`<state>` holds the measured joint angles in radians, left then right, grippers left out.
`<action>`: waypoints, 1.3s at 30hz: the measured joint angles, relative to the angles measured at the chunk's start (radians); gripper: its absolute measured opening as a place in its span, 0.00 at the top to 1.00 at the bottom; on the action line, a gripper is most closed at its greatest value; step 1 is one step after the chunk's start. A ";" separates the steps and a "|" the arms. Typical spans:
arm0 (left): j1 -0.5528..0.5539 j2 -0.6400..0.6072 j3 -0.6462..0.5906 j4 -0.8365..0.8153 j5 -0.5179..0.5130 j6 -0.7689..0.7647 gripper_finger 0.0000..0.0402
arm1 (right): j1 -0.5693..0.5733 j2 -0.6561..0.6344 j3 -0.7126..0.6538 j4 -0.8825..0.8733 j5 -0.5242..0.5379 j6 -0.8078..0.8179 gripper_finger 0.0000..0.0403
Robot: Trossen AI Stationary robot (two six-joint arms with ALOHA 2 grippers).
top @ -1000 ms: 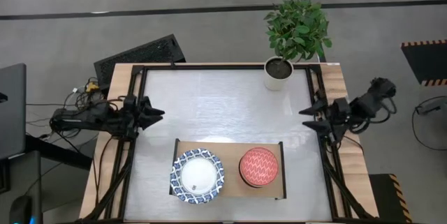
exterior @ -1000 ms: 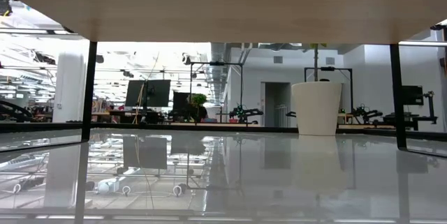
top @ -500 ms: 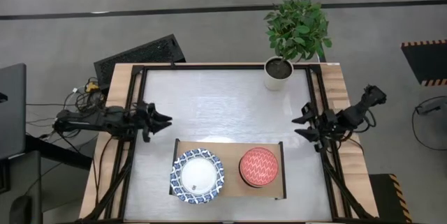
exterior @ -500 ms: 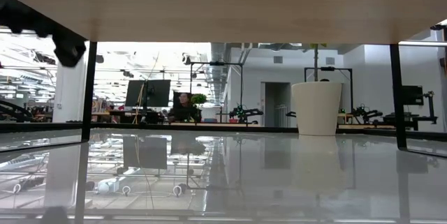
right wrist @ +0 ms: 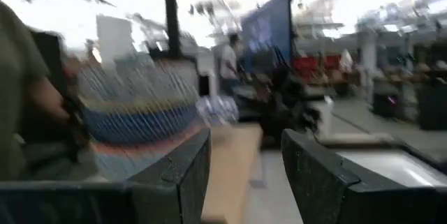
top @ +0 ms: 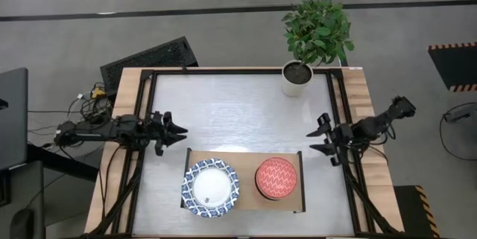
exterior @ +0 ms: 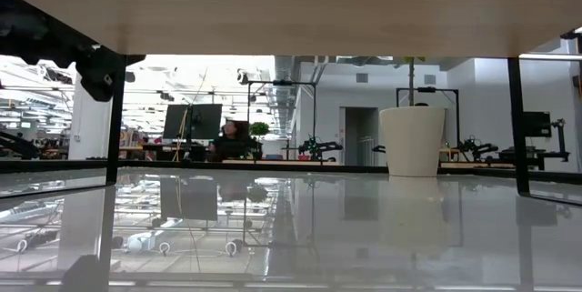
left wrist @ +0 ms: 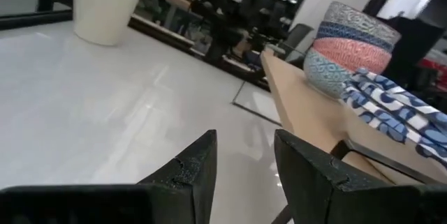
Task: Place and stack bowls onto a shelf
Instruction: Return to Home Position
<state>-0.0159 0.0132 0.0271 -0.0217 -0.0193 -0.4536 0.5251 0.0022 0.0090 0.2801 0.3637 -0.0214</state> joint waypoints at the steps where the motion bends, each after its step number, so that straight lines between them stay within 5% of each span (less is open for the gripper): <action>1: 0.005 0.000 -0.008 0.019 0.011 0.001 0.68 | -0.015 0.000 0.000 -0.023 -0.001 0.001 0.50; 15: 0.007 0.004 -0.017 0.050 0.007 -0.022 0.68 | -0.167 0.000 -0.001 -0.124 -0.023 0.024 0.50; 22: 0.007 0.004 -0.018 0.050 0.007 -0.187 0.68 | -0.175 0.000 -0.002 -0.132 -0.023 0.023 0.50; 39: 0.007 0.004 -0.020 0.051 0.007 -0.194 0.68 | -0.174 0.000 -0.003 -0.200 -0.023 0.021 0.50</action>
<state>-0.0093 0.0174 0.0074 0.0288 -0.0120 -0.6479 0.3508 0.0025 0.0063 0.0805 0.3408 -0.0006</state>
